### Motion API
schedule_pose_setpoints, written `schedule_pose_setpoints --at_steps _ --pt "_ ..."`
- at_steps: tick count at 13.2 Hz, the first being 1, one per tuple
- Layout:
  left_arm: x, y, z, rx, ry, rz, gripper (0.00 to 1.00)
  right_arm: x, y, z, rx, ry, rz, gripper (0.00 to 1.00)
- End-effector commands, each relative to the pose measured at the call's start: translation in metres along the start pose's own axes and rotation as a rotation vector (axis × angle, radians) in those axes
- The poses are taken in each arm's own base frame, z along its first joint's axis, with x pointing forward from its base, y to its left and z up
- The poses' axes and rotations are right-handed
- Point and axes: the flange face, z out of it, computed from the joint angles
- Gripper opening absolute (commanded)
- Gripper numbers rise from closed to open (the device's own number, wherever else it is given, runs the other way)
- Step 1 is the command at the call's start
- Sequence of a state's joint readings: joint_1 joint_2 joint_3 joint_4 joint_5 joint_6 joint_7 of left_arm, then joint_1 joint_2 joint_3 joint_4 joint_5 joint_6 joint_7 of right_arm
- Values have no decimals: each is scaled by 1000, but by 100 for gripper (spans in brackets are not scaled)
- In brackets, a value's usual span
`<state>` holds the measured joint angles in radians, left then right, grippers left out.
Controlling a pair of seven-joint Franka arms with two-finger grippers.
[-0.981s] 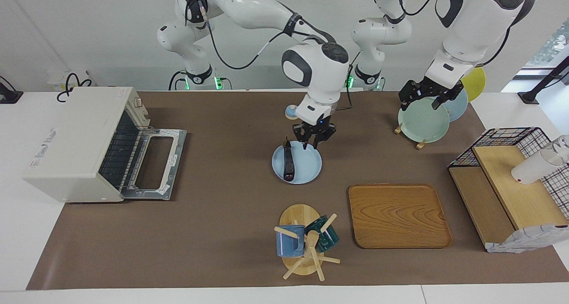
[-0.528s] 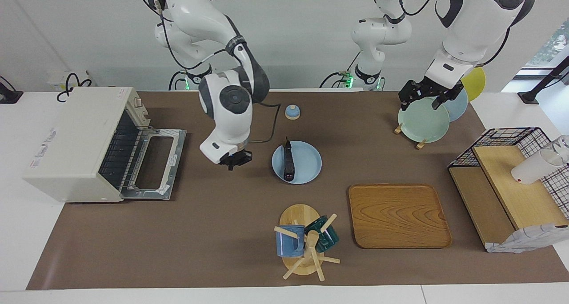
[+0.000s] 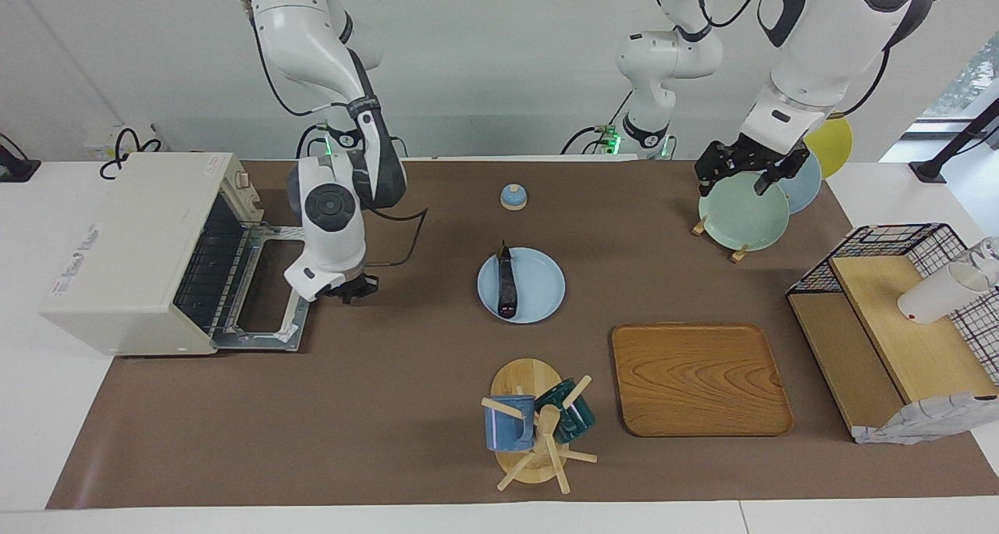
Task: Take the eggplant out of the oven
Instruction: 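Lower the plate onto the table center and open the right gripper, then grasp the eggplant with the left gripper while the right gripper withdraws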
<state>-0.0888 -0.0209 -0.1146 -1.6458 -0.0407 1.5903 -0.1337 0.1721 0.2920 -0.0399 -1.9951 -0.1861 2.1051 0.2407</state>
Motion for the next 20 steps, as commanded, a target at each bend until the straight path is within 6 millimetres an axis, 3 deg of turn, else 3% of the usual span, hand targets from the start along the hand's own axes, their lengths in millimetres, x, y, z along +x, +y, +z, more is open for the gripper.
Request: schedule_pose_setpoints --at_steps 1,2,3,7,10,12,14,15,17,20 --pt "1 33 9 -30 14 32 100 -12 42 11 4 -2 -22 0" --pt "4 47 15 -56 14 31 100 -12 55 15 9 -6 -13 0" --pt "7 58 21 -75 15 13 100 -12 54 15 9 -5 -12 0" --pt "23 147 77 -128 4 -25 100 -9 52 10 -20 2 -40 0" --pt "34 197 128 -140 14 6 100 3 63 -25 -96 1 -73 0" --pt "37 231 171 -146 18 30 100 10 73 -57 -107 -8 -88 0" --pt "37 266 214 -147 29 5 100 13 87 -76 -103 -3 -110 0" --pt "36 278 231 -150 37 13 100 9 99 -87 -93 7 -133 0" --pt "36 283 251 -149 38 16 100 2 125 -96 -85 2 -139 0" --pt "15 294 283 -141 35 39 100 -13 141 -111 -82 -26 -159 0"
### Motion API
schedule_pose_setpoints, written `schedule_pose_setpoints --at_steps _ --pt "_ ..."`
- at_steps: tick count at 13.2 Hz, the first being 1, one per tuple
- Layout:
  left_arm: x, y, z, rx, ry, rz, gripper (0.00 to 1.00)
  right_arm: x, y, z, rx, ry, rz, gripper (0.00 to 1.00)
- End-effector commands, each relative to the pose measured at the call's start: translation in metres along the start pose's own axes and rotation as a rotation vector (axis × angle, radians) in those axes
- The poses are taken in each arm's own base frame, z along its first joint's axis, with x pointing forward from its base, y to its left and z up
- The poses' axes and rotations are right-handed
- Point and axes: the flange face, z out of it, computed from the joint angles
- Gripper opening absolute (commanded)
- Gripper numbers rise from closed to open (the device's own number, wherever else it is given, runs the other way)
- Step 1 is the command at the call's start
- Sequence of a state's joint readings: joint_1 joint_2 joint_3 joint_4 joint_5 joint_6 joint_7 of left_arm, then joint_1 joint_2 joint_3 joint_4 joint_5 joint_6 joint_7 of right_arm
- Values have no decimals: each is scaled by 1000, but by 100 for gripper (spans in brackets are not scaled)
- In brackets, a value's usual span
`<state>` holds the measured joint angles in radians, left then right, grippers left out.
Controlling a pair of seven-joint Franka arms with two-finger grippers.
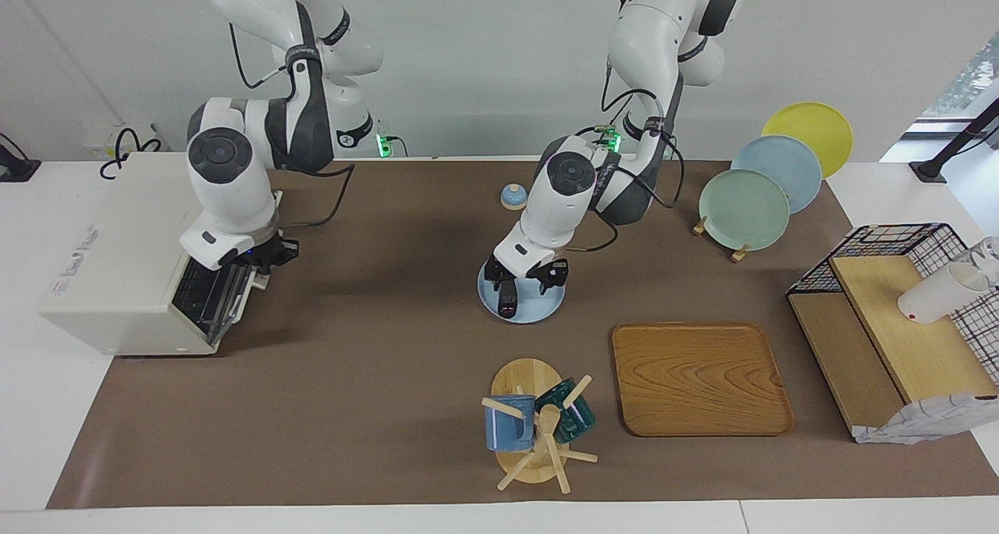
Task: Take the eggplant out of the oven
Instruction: 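Grasp the eggplant with the left gripper while the right gripper withdraws, then lift the eggplant with the left gripper toward the wooden tray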
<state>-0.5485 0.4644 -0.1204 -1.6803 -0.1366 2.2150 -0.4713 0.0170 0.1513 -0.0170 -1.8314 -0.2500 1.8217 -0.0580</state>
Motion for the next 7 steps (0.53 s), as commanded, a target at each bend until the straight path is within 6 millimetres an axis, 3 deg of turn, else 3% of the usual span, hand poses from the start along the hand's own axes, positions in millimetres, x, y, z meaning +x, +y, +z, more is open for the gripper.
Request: schedule_pose_setpoints --at_steps 1,4,6,7 --pt "-20 0 22 9 14 4 100 -13 39 5 -9 -36 -31 0" --pt "-29 9 26 11 7 20 100 -30 62 -4 52 -56 -30 0" --pt "-41 14 37 11 10 31 100 -42 62 -46 56 -51 -25 0" --pt "-42 11 41 10 17 27 96 -43 60 -70 97 -32 -14 10"
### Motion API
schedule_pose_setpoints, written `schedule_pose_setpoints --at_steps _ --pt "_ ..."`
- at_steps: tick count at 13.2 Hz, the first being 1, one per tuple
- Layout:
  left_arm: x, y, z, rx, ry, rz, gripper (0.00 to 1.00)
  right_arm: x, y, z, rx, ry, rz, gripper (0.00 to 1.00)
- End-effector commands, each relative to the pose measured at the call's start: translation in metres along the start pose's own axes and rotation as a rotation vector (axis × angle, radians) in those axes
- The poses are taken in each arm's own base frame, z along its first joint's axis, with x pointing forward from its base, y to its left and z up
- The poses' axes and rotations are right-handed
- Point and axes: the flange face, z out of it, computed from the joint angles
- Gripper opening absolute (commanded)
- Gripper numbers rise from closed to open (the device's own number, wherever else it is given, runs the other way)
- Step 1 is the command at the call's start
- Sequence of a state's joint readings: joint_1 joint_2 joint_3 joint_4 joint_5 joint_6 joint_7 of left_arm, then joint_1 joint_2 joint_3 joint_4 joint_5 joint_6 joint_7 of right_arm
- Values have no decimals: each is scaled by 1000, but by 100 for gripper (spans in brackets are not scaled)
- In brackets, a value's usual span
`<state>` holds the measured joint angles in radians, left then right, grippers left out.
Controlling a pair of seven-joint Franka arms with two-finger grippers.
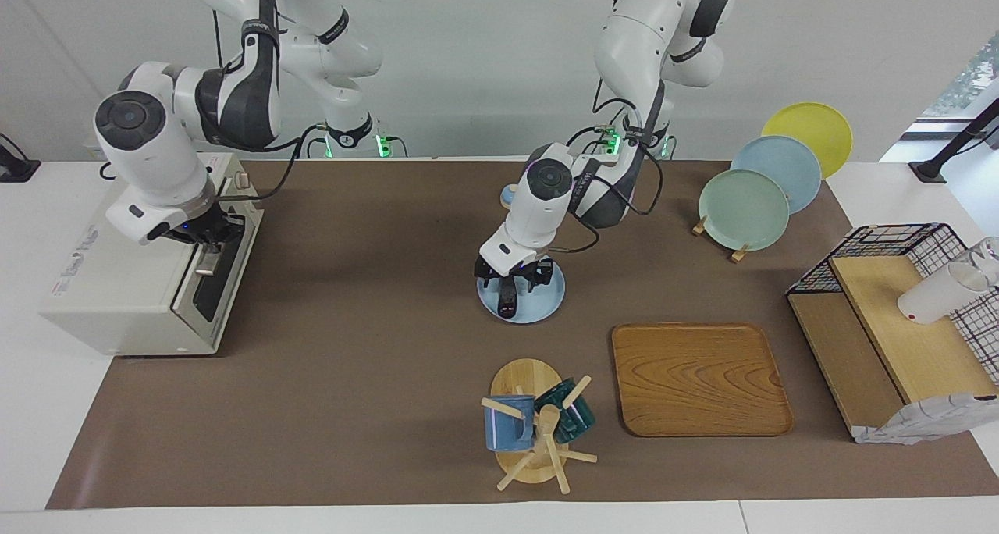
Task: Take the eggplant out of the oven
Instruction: 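Lift the eggplant with the left gripper toward the wooden tray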
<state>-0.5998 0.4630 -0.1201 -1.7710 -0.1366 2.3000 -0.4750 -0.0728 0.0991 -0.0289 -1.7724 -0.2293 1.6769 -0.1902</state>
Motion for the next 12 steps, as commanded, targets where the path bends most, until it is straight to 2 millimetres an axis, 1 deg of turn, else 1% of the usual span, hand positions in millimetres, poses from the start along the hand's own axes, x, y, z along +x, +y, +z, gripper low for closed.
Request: schedule_pose_setpoints --at_steps 1,2,3,4,5,6,7,8,9,10,11,12 --pt "-11 -4 4 0 27 -11 87 -11 -10 -56 105 55 -4 19" --pt "-9 -6 3 3 25 -11 66 -10 -12 -64 138 83 -3 32" --pt "-6 -9 2 4 22 -16 44 -8 -14 -65 161 101 -3 61" --pt "-2 -10 -4 7 16 -15 10 -9 -15 -69 178 112 -4 100" --pt "3 -11 -12 14 -2 -18 0 -12 -18 -77 211 135 6 100" --pt "9 -16 -24 15 -7 -29 0 -10 -18 -80 203 161 16 100" --pt "16 -28 -35 18 -9 -43 0 -7 -14 -81 212 184 34 100" --pt "22 -41 -55 12 4 -64 0 -8 -11 -84 216 194 44 100" --pt "29 -59 -75 10 14 -90 0 -8 -16 -87 213 198 37 100" --pt "47 -90 -101 5 28 -117 0 -12 -21 -92 212 203 45 100" --pt "66 -121 -121 8 16 -118 0 -21 -37 -104 207 218 39 100" --pt "83 -150 -138 2 21 -119 0 -28 -41 -108 205 222 35 100"
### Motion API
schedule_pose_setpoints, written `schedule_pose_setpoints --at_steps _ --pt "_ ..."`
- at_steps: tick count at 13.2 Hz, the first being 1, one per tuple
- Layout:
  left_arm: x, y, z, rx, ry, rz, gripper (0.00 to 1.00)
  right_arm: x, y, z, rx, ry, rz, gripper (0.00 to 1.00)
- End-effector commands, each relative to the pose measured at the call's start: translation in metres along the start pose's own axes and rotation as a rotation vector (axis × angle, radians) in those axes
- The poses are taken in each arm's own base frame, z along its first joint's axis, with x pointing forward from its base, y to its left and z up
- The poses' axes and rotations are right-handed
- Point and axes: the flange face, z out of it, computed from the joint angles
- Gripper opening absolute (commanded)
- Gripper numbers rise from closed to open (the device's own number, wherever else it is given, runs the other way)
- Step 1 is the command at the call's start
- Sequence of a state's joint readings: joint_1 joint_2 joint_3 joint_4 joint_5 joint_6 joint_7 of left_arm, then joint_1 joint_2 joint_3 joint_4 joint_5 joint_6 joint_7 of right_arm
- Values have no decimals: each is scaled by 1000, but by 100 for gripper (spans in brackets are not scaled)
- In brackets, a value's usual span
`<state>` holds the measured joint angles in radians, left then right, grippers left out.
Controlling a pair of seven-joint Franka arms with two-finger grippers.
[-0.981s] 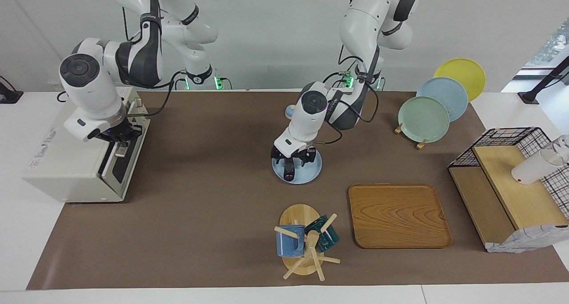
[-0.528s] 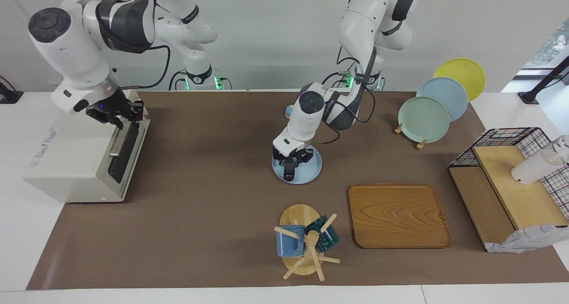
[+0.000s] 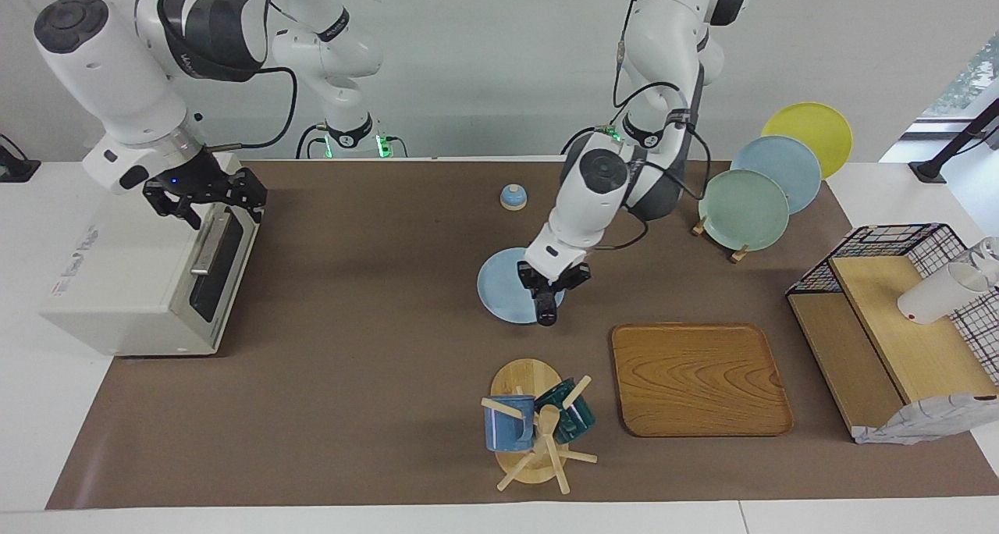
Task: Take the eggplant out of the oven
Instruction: 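Lift the eggplant with the left gripper toward the wooden tray, then lower the eggplant onto the wooden tray and open the left gripper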
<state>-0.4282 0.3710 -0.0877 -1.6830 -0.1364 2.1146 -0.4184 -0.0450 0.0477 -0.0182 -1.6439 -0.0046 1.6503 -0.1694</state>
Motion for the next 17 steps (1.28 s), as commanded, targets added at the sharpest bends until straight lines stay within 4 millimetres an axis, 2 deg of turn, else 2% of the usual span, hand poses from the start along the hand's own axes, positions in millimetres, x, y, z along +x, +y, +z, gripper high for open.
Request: schedule_pose_setpoints --at_steps 1,2,5,7,8,9,12,13,14,15,16,17 --pt "63 -109 -38 -8 18 -49 0 -21 -12 -25 12 45 20 100" --pt "74 -139 -33 -8 13 -51 0 -25 -12 -27 11 45 20 100" --pt "114 -200 -12 -1 25 -17 0 -27 -11 -31 -3 55 19 100" --pt "132 -240 4 50 42 24 0 -25 -19 -31 -22 56 3 100" --pt "138 -243 5 73 98 42 0 -24 -18 -29 -21 53 6 100" --pt "134 -245 16 83 108 48 0 -24 -12 -26 -19 47 21 100" --pt "132 -248 19 87 104 51 0 -24 -5 -22 -16 39 35 100" --pt "132 -253 18 90 101 67 17 -26 2 -21 -15 35 50 100" --pt "132 -255 15 92 88 91 99 -26 4 -21 -13 35 52 100" --pt "131 -262 8 95 61 87 100 -27 5 -22 -15 36 52 100" --pt "132 -262 -8 94 50 83 100 -27 4 -22 -13 33 50 100" --pt "128 -260 -32 92 56 79 100 -27 4 -21 -13 30 50 100"
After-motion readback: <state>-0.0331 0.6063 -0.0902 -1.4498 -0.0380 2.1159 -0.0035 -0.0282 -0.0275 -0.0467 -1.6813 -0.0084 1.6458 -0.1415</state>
